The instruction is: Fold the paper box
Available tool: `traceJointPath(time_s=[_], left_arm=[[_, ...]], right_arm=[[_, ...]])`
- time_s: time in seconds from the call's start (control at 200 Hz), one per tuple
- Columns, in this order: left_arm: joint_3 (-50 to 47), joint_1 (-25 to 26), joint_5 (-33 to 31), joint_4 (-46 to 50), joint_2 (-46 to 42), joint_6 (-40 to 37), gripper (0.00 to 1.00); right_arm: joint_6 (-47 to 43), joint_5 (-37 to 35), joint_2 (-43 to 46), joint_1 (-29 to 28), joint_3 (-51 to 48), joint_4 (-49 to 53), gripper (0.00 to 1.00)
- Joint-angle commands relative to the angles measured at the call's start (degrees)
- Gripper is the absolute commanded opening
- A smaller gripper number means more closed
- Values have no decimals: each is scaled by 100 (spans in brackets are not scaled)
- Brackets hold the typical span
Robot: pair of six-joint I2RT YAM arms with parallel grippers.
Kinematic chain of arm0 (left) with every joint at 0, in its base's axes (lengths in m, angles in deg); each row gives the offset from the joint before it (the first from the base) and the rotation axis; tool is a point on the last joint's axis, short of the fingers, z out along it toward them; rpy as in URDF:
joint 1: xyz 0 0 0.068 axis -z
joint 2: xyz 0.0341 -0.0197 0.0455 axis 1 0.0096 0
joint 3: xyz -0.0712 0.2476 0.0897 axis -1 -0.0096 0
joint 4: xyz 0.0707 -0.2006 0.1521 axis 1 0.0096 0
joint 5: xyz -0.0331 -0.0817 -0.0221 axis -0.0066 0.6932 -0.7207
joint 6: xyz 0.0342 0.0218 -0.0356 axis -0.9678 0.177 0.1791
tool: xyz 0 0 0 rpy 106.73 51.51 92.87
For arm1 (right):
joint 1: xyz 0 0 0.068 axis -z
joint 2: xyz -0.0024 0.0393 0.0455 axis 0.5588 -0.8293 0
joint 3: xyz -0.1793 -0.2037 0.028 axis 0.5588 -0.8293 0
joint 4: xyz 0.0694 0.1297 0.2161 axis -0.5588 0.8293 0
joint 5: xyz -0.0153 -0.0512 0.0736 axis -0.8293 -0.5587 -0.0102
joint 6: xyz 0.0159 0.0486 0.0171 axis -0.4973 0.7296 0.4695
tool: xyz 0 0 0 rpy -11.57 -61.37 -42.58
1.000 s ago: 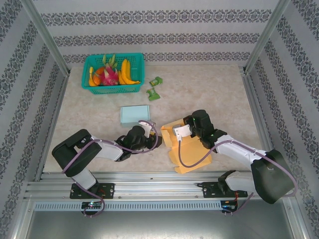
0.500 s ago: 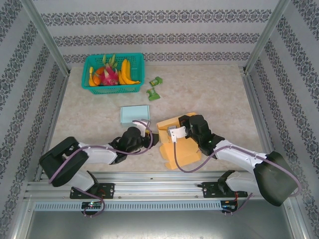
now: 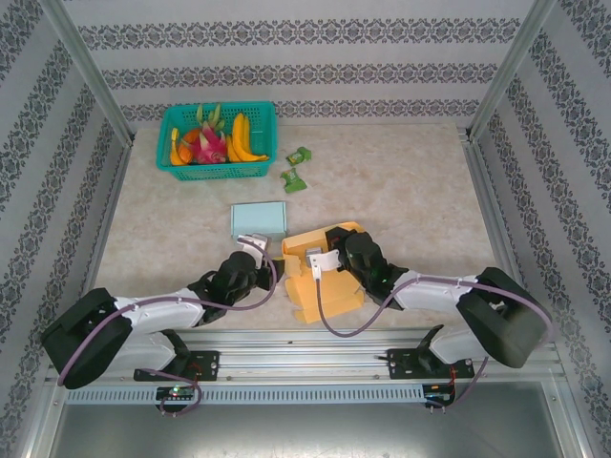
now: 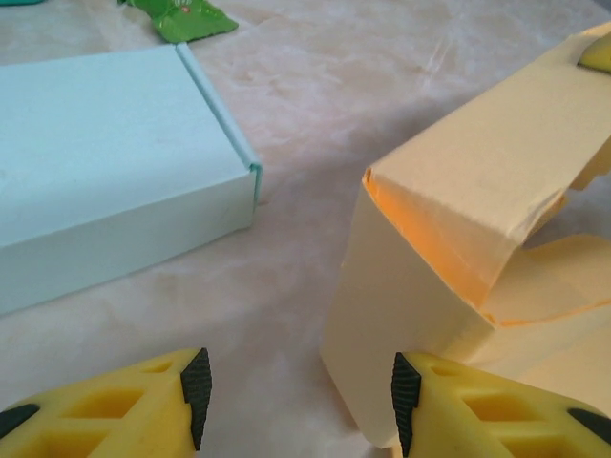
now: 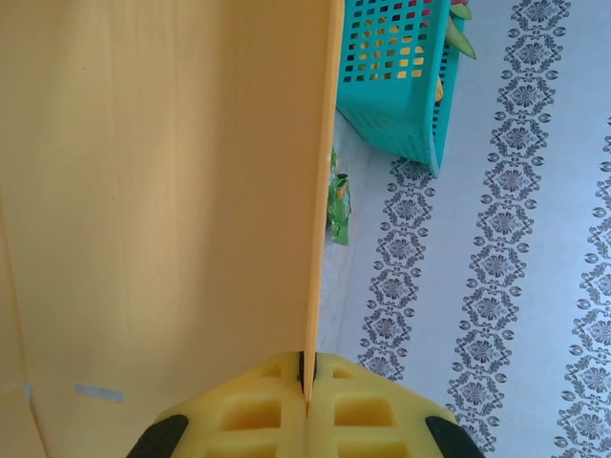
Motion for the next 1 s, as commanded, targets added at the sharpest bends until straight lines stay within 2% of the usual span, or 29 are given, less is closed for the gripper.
traceJointPath(time_s=[0.0,0.205,0.53,0.994], left_arm=[[-163,68,128,-177,38,-220,55],[-345,66,371,-397,-173,-258,55],[-319,66,499,-534,-22,-81,56],[-25,304,168,-1067,768,282,57]], right_arm=[[-104,-195,-108,-127,-140,-541,0],[-548,-431,-219,-308,-395,-972,0],[-495,-565,-569,-328,-517,-1585,0],[-381,-584,-669,-328,-717,-1783,0]])
